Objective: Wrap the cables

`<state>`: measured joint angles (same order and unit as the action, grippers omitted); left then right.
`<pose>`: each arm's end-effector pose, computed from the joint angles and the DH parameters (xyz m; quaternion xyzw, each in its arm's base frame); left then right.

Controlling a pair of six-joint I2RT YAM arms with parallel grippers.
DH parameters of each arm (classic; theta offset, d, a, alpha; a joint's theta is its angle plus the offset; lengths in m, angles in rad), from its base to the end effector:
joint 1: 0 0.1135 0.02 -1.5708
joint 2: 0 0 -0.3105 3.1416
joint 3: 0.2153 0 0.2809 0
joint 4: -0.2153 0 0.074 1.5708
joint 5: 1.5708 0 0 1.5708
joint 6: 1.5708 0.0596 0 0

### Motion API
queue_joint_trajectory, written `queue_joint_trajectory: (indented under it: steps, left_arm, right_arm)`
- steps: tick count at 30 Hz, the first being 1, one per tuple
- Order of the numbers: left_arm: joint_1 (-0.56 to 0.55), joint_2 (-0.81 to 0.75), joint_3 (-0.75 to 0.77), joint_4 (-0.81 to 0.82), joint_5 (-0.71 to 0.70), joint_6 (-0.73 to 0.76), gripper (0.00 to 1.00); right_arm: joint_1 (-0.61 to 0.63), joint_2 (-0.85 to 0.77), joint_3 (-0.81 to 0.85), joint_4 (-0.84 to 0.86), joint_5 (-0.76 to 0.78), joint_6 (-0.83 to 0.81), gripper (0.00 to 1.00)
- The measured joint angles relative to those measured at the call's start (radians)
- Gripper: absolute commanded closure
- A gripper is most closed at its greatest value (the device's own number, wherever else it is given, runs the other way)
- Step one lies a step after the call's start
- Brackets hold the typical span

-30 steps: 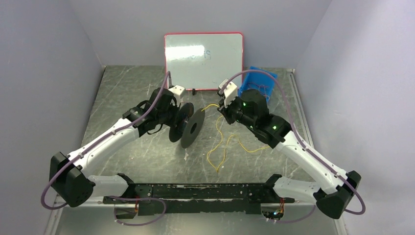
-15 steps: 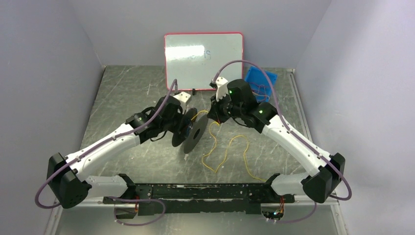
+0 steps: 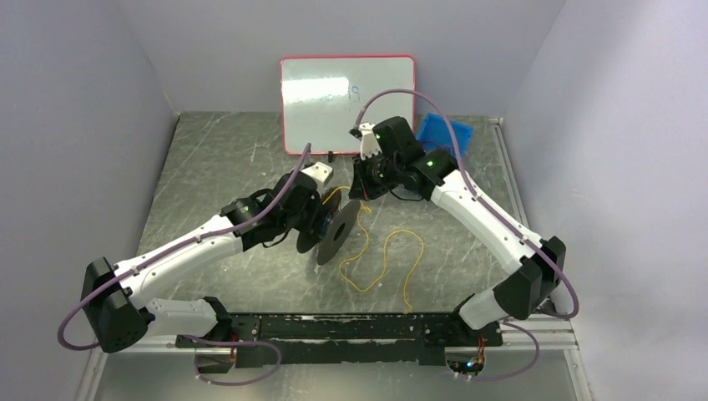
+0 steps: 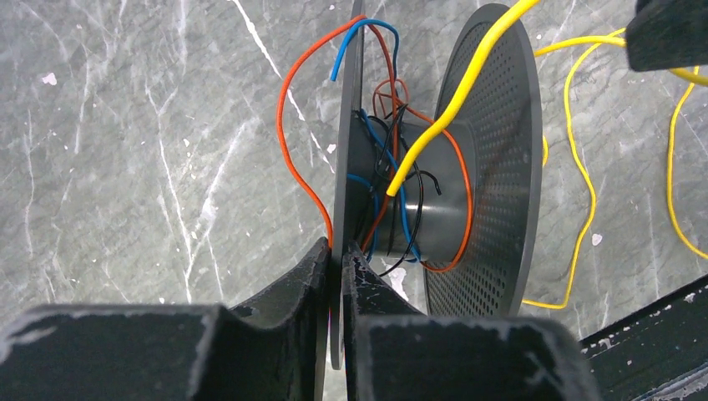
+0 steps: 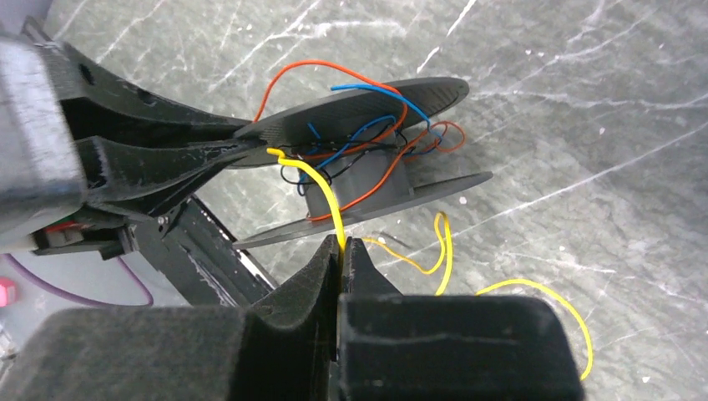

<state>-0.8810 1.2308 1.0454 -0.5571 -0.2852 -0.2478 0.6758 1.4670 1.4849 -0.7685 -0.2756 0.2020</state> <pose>0.2000 -0.2160 0.3259 0.2278 0.8789 -0.1031 0.4061 0.2685 0.2361 0.3977 -0.2664 0.8702 0.2819 0.3040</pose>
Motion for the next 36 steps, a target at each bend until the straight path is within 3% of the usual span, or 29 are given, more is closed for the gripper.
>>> queue_joint_trajectory:
  steps: [15,29,36]
  left_arm:
    - [-0.018,0.001,-0.013,0.008,0.003,-0.003,0.70]
    - [-0.020,-0.013,-0.028,0.027,0.047,-0.002,0.61]
    - [-0.021,-0.014,-0.028,0.032,0.058,0.001,0.61]
  right_arm:
    - [-0.003,0.087,0.075,-0.112,-0.048,0.021,1.00]
    - [0.016,0.144,0.115,-0.129,-0.077,0.045,1.00]
    - [0.052,0.191,0.153,-0.133,-0.076,0.046,1.00]
